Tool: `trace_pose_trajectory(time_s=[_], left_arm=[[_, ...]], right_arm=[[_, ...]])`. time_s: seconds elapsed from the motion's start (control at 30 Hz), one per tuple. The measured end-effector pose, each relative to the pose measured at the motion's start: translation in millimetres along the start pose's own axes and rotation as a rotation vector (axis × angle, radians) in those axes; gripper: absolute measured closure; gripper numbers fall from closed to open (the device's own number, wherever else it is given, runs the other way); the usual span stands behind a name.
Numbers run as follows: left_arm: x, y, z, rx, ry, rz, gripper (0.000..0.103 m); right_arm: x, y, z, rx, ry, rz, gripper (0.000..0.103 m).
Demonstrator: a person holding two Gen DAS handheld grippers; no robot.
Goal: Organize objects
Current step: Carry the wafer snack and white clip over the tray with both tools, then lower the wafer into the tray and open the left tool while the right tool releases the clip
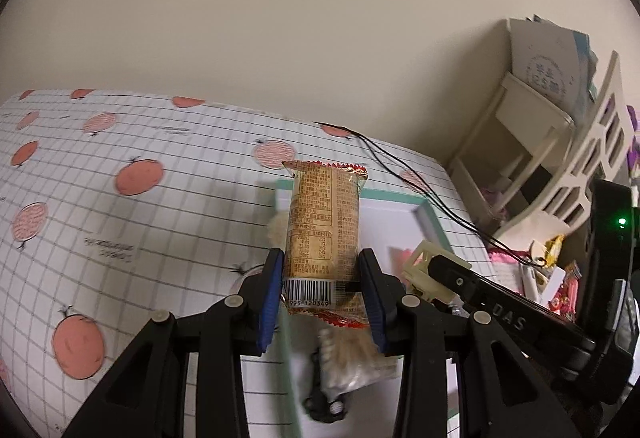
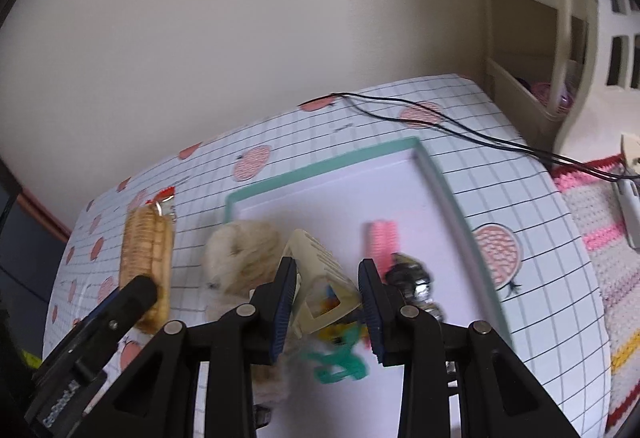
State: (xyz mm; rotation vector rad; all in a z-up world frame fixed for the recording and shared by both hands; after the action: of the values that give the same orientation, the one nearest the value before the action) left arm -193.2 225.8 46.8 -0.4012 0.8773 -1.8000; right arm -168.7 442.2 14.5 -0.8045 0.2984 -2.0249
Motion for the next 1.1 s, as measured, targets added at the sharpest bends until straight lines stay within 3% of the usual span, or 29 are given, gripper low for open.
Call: trace_pose_trajectory(time_s=[0.57,0.83,0.97,1.1], left_arm=[[-15,-1,-65,0.122,0.044,-0.050,0.063],[-19,-2,-64,0.126,0.079,-0.041,0.058],[-20,-4,-58,0.118,0.087,-0.041,0.054],[-21,-5,-53,0.110,0.084,-0.040,0.053]], right_arm=[[-8,-18,-37,-0.016,0.056,-0.026,0.069],[-9,-18,-36,-0.017,0.042,-0.039,0.068],[-9,-17,-34,-0.016,0.034,-0.037,0.058],[-8,-16,-31,-0.015,0.026,-0.037,0.057]])
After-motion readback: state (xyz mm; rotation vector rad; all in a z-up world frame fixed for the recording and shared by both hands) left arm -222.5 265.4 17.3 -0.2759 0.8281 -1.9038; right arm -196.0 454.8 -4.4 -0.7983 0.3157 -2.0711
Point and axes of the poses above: each gripper's, at about its wrist camera, not at the fingertips, and z roughly against the way its jaws point, x to its left, y to its underside, the point moved 2 cm from there along -z, roughly the way its jaws point, and after that the axes turned 15 degrees about -z, right-handed, at the moved point
